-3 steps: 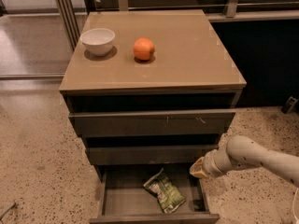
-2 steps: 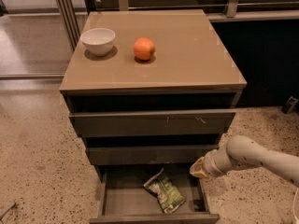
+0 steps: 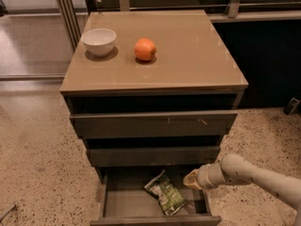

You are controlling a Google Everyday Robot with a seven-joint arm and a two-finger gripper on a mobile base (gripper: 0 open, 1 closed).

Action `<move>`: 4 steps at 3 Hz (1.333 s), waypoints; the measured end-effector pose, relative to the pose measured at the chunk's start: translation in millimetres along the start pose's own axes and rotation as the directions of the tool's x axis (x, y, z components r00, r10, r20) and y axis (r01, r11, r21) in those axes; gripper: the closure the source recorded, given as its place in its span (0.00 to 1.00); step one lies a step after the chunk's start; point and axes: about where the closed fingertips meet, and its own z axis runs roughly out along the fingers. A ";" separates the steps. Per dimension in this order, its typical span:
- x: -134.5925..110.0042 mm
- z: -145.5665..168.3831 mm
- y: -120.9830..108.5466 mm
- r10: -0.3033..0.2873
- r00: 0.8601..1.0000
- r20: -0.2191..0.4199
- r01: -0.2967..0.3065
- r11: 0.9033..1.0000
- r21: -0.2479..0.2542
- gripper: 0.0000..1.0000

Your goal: Pick green jalapeno chip bag from bottom drawer and place on counter

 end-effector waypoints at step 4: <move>33.4 108.8 15.1 -0.028 0.997 0.077 0.034 0.997 -0.073 0.81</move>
Offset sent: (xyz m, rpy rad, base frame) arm 0.0031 0.0227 -0.0458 0.0623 -0.0128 0.0223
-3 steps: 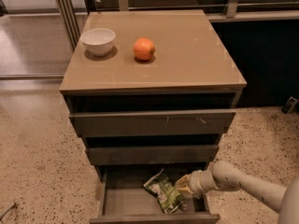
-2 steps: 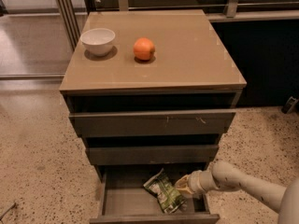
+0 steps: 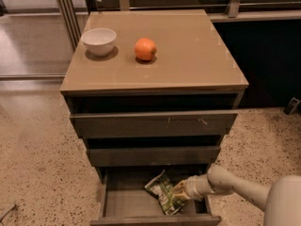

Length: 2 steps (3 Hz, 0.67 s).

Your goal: Pick green jalapeno chip bag from bottom drawer and place on counter

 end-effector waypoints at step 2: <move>8.9 45.0 -6.4 -0.031 0.999 0.018 0.031 0.999 -0.030 0.35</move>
Offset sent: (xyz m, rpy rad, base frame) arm 0.0198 0.0286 -0.0588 0.0302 -0.0086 0.0565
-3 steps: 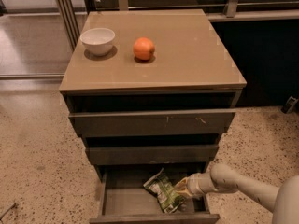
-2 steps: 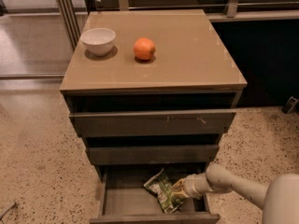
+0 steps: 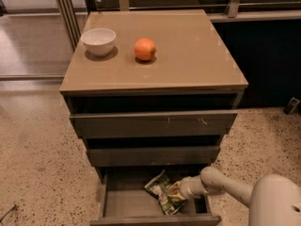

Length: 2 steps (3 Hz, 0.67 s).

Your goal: Pick green jalapeno chip bag from bottom drawer and place on counter

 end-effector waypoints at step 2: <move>8.8 26.7 -8.7 -0.012 0.999 0.051 0.012 1.000 0.005 0.22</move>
Offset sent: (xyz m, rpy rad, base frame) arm 0.0191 0.0102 -0.0369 0.0765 -0.0461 -0.0054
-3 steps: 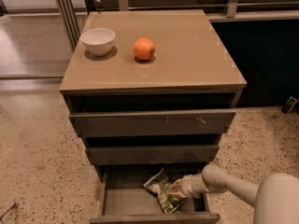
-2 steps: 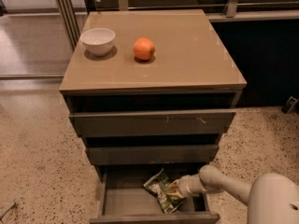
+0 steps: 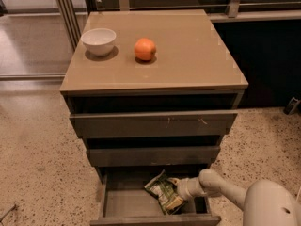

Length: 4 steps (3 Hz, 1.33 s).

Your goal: Pick green jalapeno chip bag from bottom drawer and place on counter

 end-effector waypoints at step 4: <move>33.0 33.7 -11.0 -0.038 0.998 0.046 0.036 0.999 0.038 0.32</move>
Offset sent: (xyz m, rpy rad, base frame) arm 0.0171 -0.0051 -0.0426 0.0569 -0.0842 -0.0184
